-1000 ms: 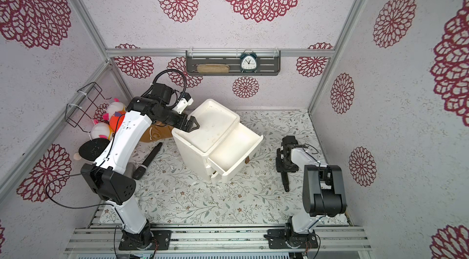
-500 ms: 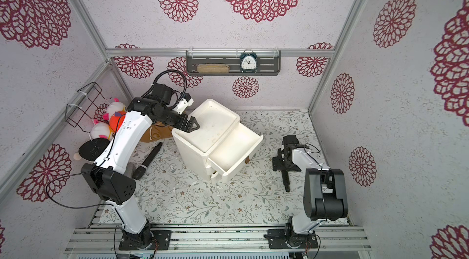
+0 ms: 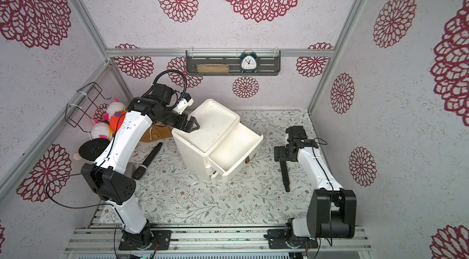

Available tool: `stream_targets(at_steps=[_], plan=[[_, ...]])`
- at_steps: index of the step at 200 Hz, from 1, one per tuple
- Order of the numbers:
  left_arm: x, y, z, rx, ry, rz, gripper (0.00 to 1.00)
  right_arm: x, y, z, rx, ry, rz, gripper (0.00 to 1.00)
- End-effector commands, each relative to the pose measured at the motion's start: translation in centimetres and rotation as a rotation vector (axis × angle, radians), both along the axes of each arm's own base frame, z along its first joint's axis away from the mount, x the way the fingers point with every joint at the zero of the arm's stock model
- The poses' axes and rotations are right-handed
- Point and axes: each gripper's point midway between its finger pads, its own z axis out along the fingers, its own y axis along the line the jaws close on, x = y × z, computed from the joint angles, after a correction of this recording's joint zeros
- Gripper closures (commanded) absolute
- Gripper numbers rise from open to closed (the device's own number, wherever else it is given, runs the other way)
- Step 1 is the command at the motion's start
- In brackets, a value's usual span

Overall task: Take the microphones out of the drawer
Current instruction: Place the microphone at the center of the board, then close the drawer of the storage box.

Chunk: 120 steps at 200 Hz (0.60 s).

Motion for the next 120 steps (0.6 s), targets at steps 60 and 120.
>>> stream_targets(at_steps=[60, 120], plan=[[0.3, -1.1, 0.5, -0.051, -0.008, -0.033, 0.03, -1.3, 7.4, 6.2, 0.189, -0.156, 0.176, 0.01], [0.0, -1.7, 0.1, -0.068, 0.003, -0.049, 0.03, 0.5, 12.2, 8.5, 0.26, -0.249, 0.245, 0.01]])
